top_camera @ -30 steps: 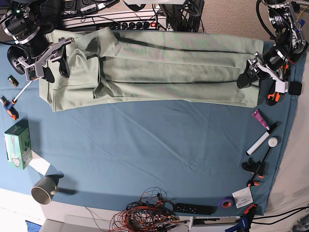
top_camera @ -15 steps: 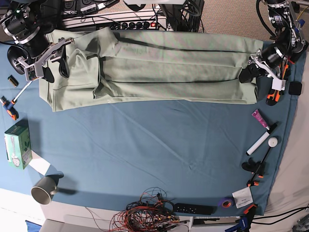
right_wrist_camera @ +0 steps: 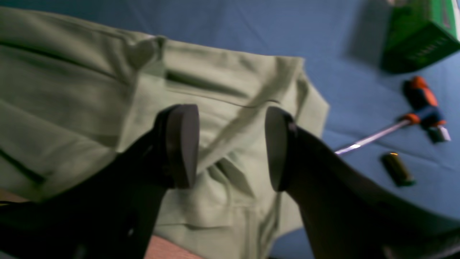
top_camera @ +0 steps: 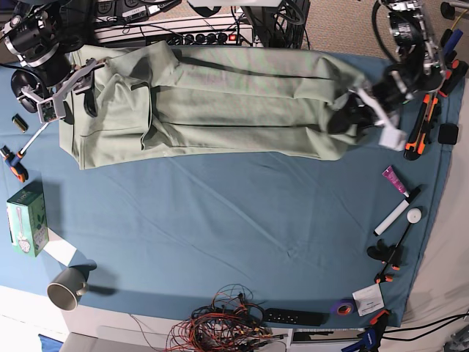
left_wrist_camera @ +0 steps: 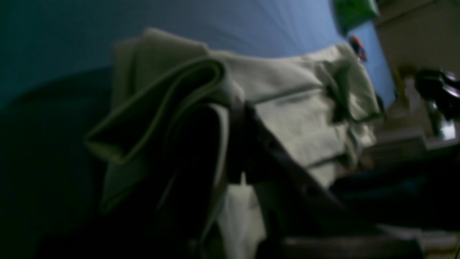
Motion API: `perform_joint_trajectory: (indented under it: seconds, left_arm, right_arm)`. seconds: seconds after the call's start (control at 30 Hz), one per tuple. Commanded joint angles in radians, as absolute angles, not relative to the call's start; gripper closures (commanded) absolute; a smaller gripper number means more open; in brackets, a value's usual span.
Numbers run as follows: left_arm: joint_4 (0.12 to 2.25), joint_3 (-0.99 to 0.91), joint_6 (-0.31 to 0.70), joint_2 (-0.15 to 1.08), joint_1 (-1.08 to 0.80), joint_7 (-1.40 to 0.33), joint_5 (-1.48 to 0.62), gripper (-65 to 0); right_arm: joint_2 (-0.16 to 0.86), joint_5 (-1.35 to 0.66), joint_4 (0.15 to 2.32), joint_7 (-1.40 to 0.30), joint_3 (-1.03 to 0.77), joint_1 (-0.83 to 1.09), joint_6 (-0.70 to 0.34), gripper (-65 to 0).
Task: Fold the T-shirt properly
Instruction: 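Lift the hem end with the left gripper and fold it toward the collar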
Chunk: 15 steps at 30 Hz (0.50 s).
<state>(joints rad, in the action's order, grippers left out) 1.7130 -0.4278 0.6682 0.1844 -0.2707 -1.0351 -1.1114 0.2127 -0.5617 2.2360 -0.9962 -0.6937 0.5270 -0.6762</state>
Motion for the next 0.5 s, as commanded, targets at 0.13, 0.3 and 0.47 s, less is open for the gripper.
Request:
perform_joint_trajectory:
  seconds: [0.13, 0.3, 0.47]
  left_arm:
    - [1.796, -0.233, 0.675, 0.132, -0.253, -0.983, -1.050, 0.0]
    - [1.795, -0.032, 0.647, 0.051, -0.193, -0.927, -0.911, 0.0]
    - [1.795, 0.116, 0.614, -0.021, -0.124, -0.876, -0.770, 0.0]
  right_arm:
    - [0.224, -0.495, 2.251, -0.952, -0.701, 0.529, -0.608, -29.7]
    - [0.224, -0.477, 2.251, -0.949, -0.701, 0.529, -0.601, -29.7]
    - [0.224, -0.477, 2.251, -0.949, -0.701, 0.530, -0.601, -29.7]
